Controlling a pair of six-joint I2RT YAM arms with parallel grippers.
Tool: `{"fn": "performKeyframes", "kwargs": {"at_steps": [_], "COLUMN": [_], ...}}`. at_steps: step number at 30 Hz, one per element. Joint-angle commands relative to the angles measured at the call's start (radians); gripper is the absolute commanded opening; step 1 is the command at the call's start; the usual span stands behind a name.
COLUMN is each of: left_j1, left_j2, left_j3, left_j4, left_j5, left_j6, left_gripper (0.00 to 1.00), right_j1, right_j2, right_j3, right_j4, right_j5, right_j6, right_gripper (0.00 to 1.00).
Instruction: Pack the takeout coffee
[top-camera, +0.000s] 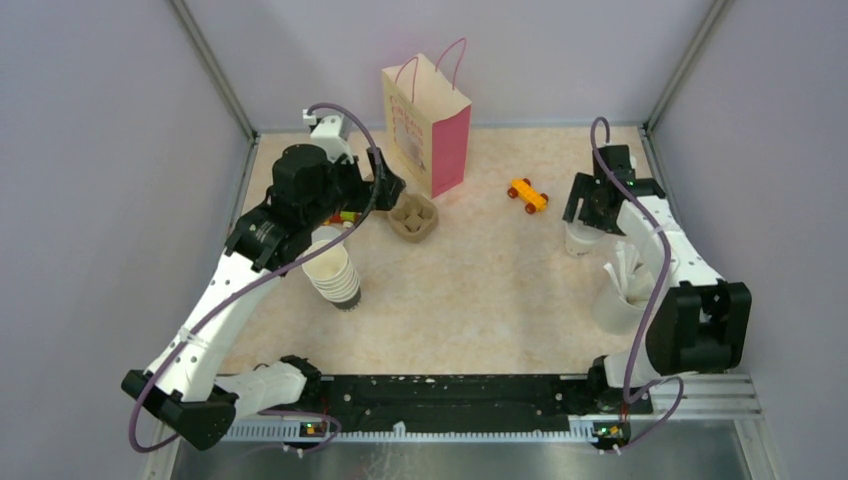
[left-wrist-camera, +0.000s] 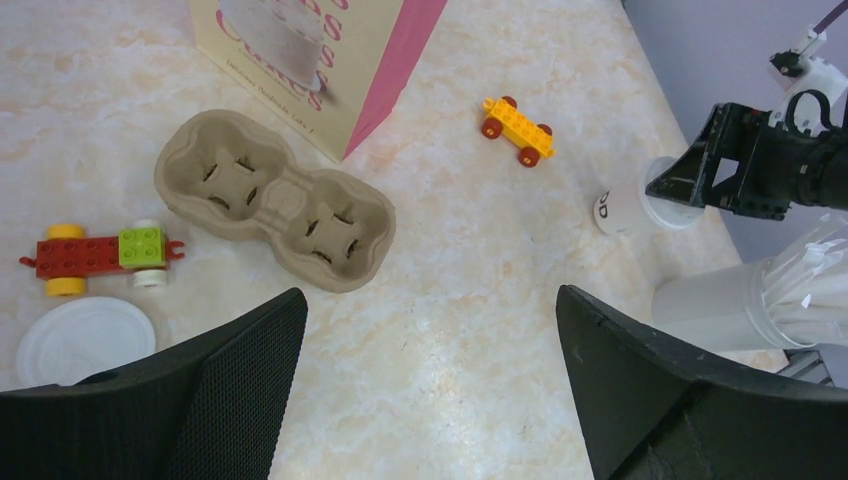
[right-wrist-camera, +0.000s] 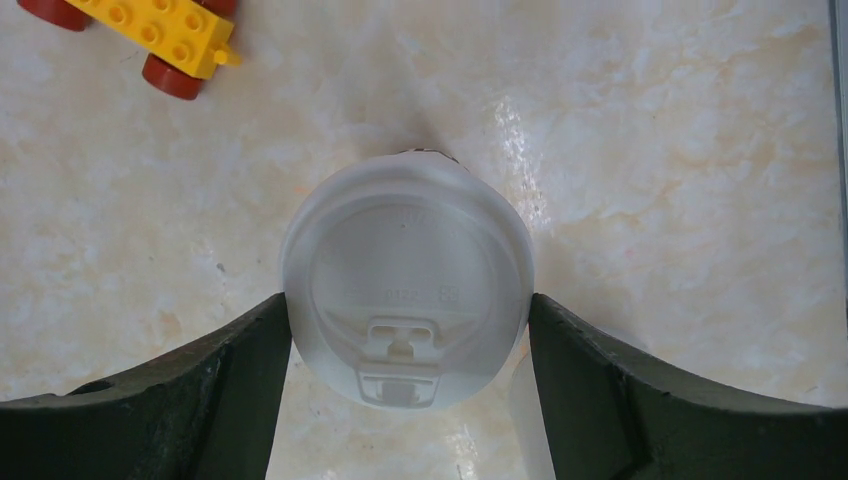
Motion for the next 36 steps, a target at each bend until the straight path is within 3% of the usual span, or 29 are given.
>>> {"fn": "performKeyframes", "kwargs": {"at_steps": [1,5,8,14,21,27,31,34,36], "left_j1": [-0.002,-0.001,-0.002,-0.002,-0.001,-0.001,0.011,0.029,0.045], "left_j2": [-0.028,-0.032,-0.031,-0.009,0.048,0.125,0.242,0.307,0.358], "left_j3": [-0.005,-0.025,-0.043,-0.025,0.031,0.088,0.209,0.252,0.277], "left_j4": [-0.008,-0.022,-0.041,-0.074,-0.114,-0.127,-0.149,-0.061,-0.005], "left_j5": [-0.027,-0.027,-0.015,-0.003,-0.003,-0.042,-0.082,-0.063,-0.041], "left_j6": [0.012,0.044,0.053,0.047,0.051,-0.041,-0.192,-0.275,-0.346], "left_gripper": [0.99,0.99,0.99,0.99,0.99,0.99,0.99,0.99,0.93], "right_j1": [-0.025,-0.039,-0.04,-0.039,-0.039,-0.024,0.064,0.131,0.149], "right_j2": [0.058,0.075,0.077,0.07,0.072,0.055,0.036,-0.015,-0.058], "right_j3": [0.045,0.033,0.047,0.185,0.388,0.463,0.438,0.38,0.332], "right_j4": [0.077,0.096,0.079,-0.017,-0.153,-0.099,-0.054,-0.035,-0.031], "right_j5": [-0.037,-0.07,-0.047,-0.002,-0.052,-0.278,-0.357,-0.397,-0.451], "right_j6": [-0.015,0.001,0.001,-0.023,-0.021,0.046,0.079,0.08,0.09], "right_gripper": [0.78,0.83,0.91,0.99,0.97,0.9,0.87,0.86,0.85]}}
